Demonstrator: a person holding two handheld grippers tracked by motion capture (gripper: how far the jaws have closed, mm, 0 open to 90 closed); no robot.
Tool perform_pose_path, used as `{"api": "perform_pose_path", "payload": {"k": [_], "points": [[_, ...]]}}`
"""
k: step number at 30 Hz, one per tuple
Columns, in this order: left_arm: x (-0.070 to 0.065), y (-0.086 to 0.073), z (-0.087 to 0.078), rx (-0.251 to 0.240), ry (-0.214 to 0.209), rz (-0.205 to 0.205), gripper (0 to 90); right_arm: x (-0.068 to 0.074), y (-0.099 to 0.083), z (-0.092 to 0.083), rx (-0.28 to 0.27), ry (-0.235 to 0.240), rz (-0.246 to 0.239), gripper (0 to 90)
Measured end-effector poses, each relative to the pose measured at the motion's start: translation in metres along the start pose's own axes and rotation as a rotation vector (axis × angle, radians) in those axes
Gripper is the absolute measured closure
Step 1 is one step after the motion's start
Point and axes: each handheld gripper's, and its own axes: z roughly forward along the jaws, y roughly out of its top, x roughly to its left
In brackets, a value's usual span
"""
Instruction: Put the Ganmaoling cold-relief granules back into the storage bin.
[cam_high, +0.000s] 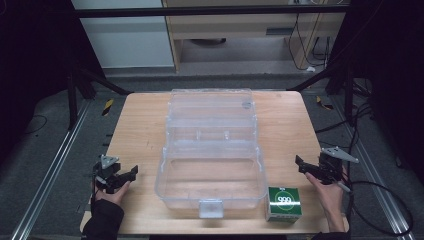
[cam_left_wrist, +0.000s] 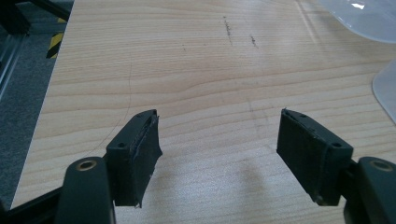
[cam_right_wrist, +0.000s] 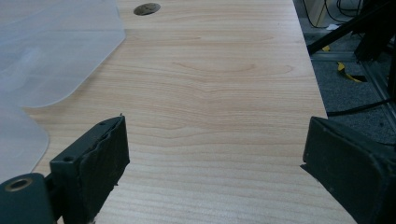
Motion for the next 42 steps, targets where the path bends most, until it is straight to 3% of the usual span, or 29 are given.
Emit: {"api": "perform_pose_path", "payload": {"k": [10,12,25,29,30,37,42], "points": [[0.000,0.000,-0.001,-0.002,-0.006,0.002,29.5,0.002,0.013,-0.021,-0.063,0.026,-0.014,6.7],[-0.001,0.000,-0.002,0.000,-0.008,0.005,29.6,0.003,0.017,-0.026,-0.077,0.029,-0.034,6.6],[-0.001,0.000,-0.002,0.006,-0.013,0.007,30.3,0.014,0.036,-0.044,-0.096,0.094,-0.093,6.4],[-0.002,0.000,-0.002,0.010,-0.014,0.010,30.3,0.022,0.043,-0.049,-0.072,0.134,-0.142,6.9],[-0.003,0.000,-0.001,0.013,-0.015,0.016,30.3,0.028,0.047,-0.051,-0.054,0.158,-0.186,7.8],[-0.004,0.000,-0.001,0.019,-0.012,0.023,30.2,0.052,0.057,-0.054,-0.006,0.253,-0.296,8.0],[-0.004,-0.001,0.001,0.027,-0.010,0.021,30.2,0.057,0.065,-0.058,0.001,0.273,-0.329,7.7]]}}
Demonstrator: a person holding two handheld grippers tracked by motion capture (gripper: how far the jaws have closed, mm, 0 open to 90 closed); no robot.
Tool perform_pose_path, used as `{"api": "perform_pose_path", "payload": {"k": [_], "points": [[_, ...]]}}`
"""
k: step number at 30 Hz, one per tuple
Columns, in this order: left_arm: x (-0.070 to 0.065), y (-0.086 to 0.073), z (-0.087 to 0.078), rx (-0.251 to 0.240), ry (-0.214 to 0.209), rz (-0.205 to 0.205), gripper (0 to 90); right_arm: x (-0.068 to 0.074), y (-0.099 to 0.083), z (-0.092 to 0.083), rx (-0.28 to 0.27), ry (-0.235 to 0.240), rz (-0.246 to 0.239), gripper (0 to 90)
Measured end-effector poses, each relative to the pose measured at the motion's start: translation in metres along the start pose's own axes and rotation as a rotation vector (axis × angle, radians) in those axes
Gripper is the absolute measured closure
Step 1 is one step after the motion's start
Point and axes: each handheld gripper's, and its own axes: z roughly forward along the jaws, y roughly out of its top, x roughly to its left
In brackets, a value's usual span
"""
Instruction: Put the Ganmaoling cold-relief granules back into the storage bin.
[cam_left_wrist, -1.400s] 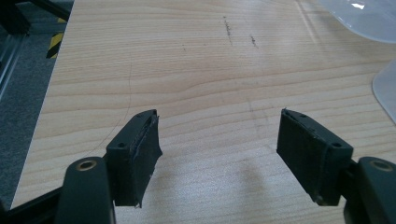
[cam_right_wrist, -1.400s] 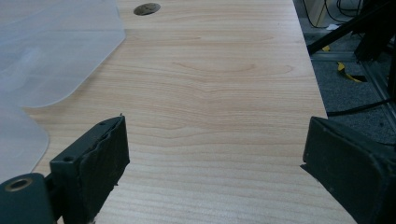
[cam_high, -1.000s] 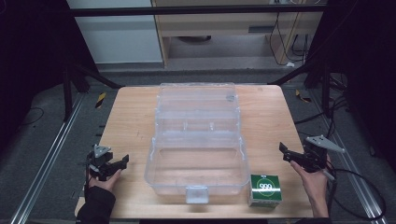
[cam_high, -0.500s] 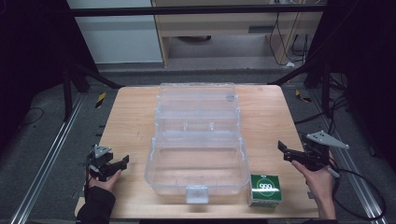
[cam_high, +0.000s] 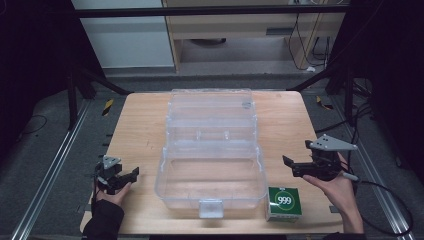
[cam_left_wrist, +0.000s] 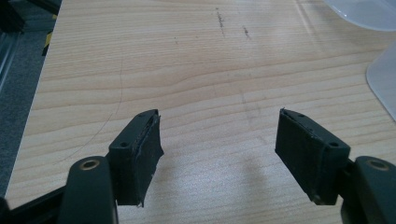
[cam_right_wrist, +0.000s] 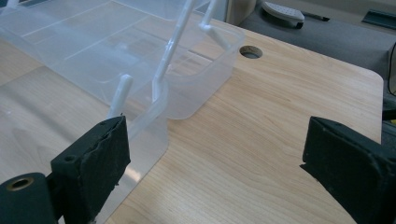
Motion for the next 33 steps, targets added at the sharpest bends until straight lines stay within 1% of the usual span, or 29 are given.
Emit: {"api": "perform_pose_path", "payload": {"k": [1,4,5,7,8,9,11,13,14,15,17,18,19,20,22,23,24,26,27,28,29,30,32,33], "points": [[0.000,0.000,0.000,0.000,0.000,0.000,30.2,0.000,0.001,-0.001,0.002,0.002,-0.004,7.7],[0.000,0.000,0.000,0.001,-0.001,0.004,30.3,0.002,0.007,-0.004,0.026,0.016,-0.038,6.9],[0.000,0.000,0.000,0.001,-0.001,0.004,30.2,0.002,0.007,-0.004,0.026,0.016,-0.038,6.9],[0.000,0.000,0.000,0.003,-0.001,0.004,30.2,0.004,0.011,-0.007,0.040,0.035,-0.065,6.9],[0.000,0.000,0.000,0.002,-0.002,0.001,30.2,0.007,0.015,-0.009,0.054,0.053,-0.094,6.8],[0.000,0.000,0.000,0.003,-0.002,0.001,30.2,0.008,0.016,-0.010,0.064,0.060,-0.111,6.7],[0.000,0.000,0.000,0.003,-0.003,0.001,30.2,0.010,0.017,-0.011,0.075,0.065,-0.121,6.5],[-0.001,0.000,0.000,0.005,-0.002,0.003,30.2,0.015,0.021,-0.014,0.116,0.091,-0.171,5.5],[-0.001,0.000,0.000,0.005,-0.002,0.003,30.2,0.015,0.021,-0.014,0.116,0.091,-0.171,5.5],[-0.001,0.000,0.000,0.006,-0.003,0.007,30.2,0.019,0.024,-0.016,0.137,0.111,-0.205,5.3],[-0.001,0.000,0.001,0.007,-0.003,0.008,30.3,0.021,0.025,-0.017,0.146,0.116,-0.212,5.4],[-0.001,-0.001,0.001,0.009,-0.003,0.008,30.3,0.022,0.025,-0.018,0.161,0.123,-0.227,5.2],[-0.001,-0.001,0.001,0.009,-0.004,0.008,30.3,0.025,0.026,-0.018,0.181,0.131,-0.246,4.9],[-0.001,-0.001,0.001,0.008,-0.004,0.007,30.4,0.028,0.026,-0.019,0.199,0.142,-0.278,4.9],[-0.001,-0.001,0.000,0.008,-0.004,0.003,30.4,0.030,0.027,-0.019,0.225,0.157,-0.299,4.3],[-0.001,-0.001,0.000,0.008,-0.004,0.003,30.4,0.030,0.027,-0.019,0.225,0.157,-0.299,4.3],[-0.001,-0.001,0.000,0.009,-0.005,0.003,30.4,0.033,0.027,-0.019,0.252,0.167,-0.319,3.7],[-0.001,-0.001,0.001,0.008,-0.004,0.005,30.4,0.033,0.027,-0.019,0.258,0.173,-0.326,3.4],[-0.001,-0.001,0.001,0.008,-0.005,0.006,30.4,0.036,0.027,-0.020,0.284,0.193,-0.356,3.1],[-0.001,-0.001,0.001,0.009,-0.005,0.006,30.4,0.037,0.027,-0.020,0.287,0.206,-0.366,3.1],[-0.001,-0.001,0.001,0.009,-0.005,0.006,30.4,0.037,0.027,-0.020,0.287,0.206,-0.366,3.1],[-0.001,-0.001,0.001,0.010,-0.005,0.006,30.5,0.040,0.027,-0.020,0.303,0.230,-0.384,2.9],[0.000,-0.001,0.001,0.009,-0.006,0.006,30.4,0.041,0.027,-0.020,0.309,0.234,-0.390,2.8],[0.000,-0.001,0.000,0.010,-0.006,0.006,30.5,0.043,0.027,-0.020,0.326,0.244,-0.401,2.6]]}}
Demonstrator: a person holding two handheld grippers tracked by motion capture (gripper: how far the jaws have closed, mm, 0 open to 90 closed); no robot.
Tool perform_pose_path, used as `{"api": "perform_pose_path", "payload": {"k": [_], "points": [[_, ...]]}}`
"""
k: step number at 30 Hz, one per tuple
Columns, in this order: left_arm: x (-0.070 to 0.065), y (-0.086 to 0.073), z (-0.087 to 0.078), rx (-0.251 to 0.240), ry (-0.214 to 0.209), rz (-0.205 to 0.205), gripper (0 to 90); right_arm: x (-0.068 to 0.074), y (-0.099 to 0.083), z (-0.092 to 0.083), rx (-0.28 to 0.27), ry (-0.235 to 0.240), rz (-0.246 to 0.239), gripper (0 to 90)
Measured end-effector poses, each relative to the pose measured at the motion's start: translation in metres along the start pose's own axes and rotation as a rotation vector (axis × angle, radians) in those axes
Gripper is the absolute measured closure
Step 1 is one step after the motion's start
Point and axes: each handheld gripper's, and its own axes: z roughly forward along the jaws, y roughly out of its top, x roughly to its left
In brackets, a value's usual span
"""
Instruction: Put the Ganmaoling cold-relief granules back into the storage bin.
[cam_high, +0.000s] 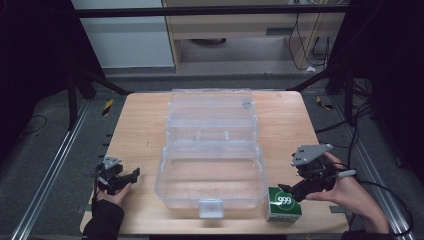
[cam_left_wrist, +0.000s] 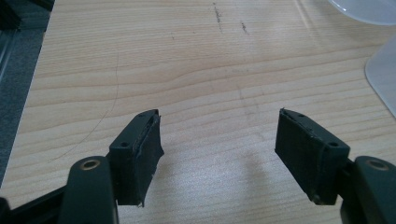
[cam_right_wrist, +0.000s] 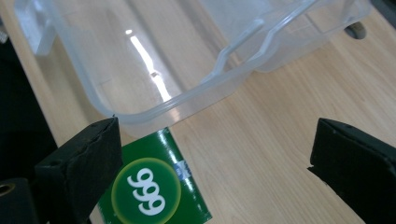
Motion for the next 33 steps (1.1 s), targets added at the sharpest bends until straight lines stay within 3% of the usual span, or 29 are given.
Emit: {"api": "perform_pose_path", "payload": {"k": [13,33], "points": [[0.000,0.000,0.000,0.001,-0.002,0.001,30.7,0.014,-0.005,0.013,0.112,0.083,-0.090,1.8],[0.000,0.000,0.000,0.000,-0.001,-0.001,30.9,0.028,-0.020,0.038,0.228,0.154,-0.137,0.8]]}}
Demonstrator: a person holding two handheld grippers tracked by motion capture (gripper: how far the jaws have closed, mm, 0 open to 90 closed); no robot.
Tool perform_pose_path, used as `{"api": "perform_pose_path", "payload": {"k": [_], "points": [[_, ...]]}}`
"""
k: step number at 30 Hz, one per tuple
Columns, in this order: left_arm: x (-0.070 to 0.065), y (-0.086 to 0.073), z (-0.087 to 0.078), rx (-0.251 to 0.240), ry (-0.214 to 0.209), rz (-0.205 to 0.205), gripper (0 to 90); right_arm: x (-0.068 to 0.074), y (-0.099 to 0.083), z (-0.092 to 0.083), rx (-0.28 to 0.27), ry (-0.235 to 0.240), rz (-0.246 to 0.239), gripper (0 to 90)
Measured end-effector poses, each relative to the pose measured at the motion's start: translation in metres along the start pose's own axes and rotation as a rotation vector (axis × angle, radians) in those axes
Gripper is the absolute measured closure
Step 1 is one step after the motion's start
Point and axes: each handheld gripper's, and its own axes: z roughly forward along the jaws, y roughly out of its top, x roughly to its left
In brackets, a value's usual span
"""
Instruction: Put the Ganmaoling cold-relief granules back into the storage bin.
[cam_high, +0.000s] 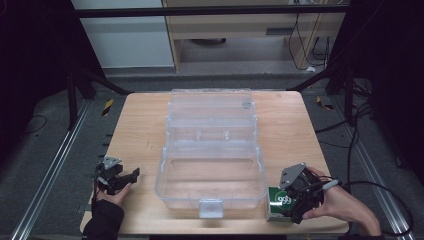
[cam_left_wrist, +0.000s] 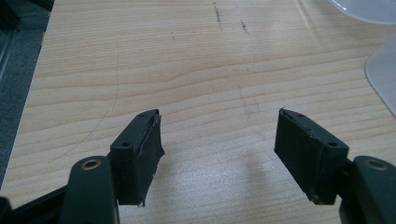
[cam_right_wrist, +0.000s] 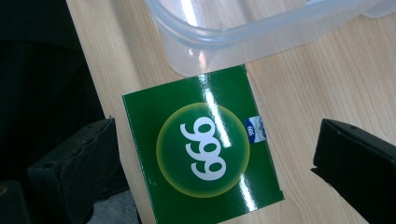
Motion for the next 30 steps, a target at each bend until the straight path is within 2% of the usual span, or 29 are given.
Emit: {"api": "perform_pose_path", "payload": {"k": [4,9,19,28,30], "points": [[0.000,0.000,0.000,0.000,0.000,0.003,30.9,0.001,0.000,0.004,0.006,0.003,-0.002,0.8],[0.000,0.000,0.000,0.000,0.000,0.000,30.9,0.002,-0.001,0.014,0.044,0.025,-0.017,0.8],[0.000,0.000,0.000,0.000,0.000,0.001,31.0,0.001,0.001,0.027,0.097,0.039,-0.051,0.9],[0.001,0.000,0.000,0.000,0.000,0.001,31.1,0.000,0.000,0.042,0.149,0.067,-0.051,1.7],[0.001,0.000,0.000,0.000,0.000,0.001,31.1,-0.001,-0.001,0.046,0.158,0.070,-0.070,2.6]]}}
